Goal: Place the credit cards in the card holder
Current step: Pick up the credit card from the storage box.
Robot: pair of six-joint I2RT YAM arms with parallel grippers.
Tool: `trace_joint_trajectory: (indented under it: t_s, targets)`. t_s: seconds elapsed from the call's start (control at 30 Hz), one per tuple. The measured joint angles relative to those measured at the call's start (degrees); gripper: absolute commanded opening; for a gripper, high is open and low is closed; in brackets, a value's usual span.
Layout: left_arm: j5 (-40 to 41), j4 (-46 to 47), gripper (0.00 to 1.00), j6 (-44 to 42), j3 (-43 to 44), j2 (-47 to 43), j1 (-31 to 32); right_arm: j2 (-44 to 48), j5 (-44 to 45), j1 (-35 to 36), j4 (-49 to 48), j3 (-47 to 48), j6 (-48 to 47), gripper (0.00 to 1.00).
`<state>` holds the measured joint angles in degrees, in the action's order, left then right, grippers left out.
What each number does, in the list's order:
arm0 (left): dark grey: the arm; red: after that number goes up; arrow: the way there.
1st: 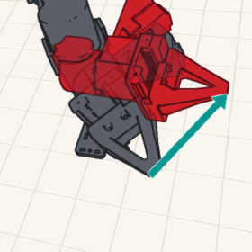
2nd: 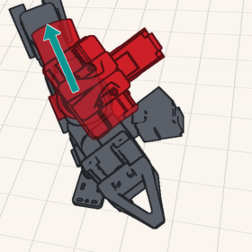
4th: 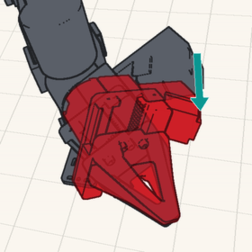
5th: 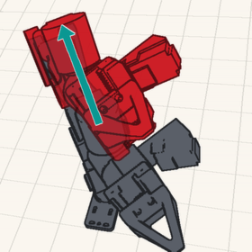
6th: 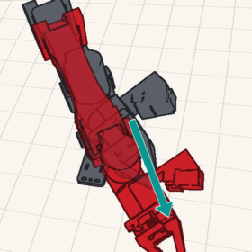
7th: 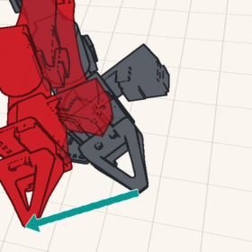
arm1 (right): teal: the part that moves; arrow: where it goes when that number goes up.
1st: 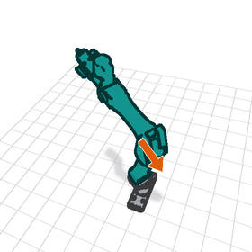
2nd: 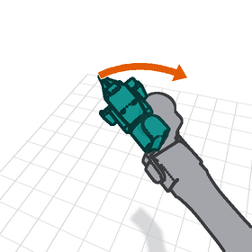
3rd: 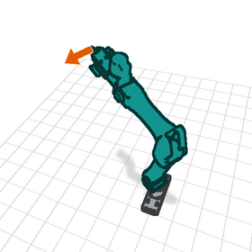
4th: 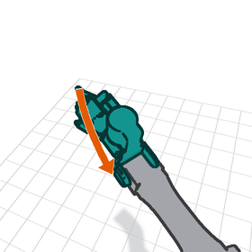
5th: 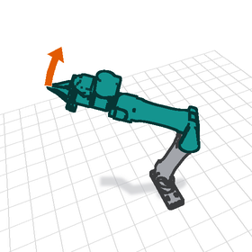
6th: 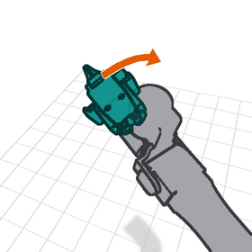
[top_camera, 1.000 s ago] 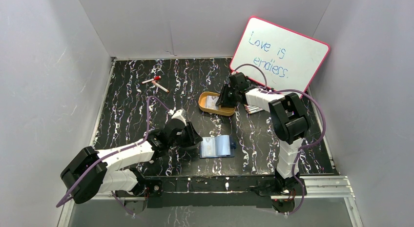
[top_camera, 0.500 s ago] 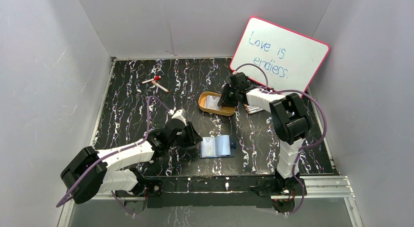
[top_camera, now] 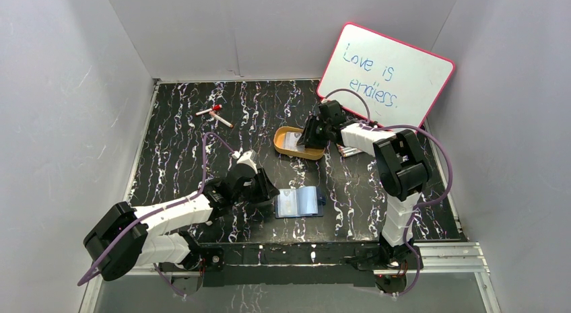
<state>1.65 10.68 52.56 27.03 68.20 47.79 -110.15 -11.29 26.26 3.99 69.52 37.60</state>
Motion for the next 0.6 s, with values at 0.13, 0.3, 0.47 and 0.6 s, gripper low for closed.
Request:
trace_joint_trajectory:
  t_s: [0.13, 0.3, 0.47, 0.6]
  targets:
    - [0.00, 0.00, 0.33, 0.02, 0.00, 0.00, 0.00, 0.00, -1.29, 0.00, -0.28, 0.00, 0.31, 0.36]
    - [0.00, 0.00, 0.33, 0.02, 0.00, 0.00, 0.00, -0.02, -1.31, 0.00, -0.20, 0.00, 0.24, 0.22]
    - [-0.11, 0.02, 0.33, 0.04, 0.00, 0.00, 0.00, -0.02, -1.27, 0.00, -0.22, 0.00, 0.04, 0.10]
    - [-0.17, 0.02, 0.33, 0.09, 0.00, 0.00, 0.00, -0.04, -1.25, 0.00, -0.22, 0.00, -0.13, 0.04]
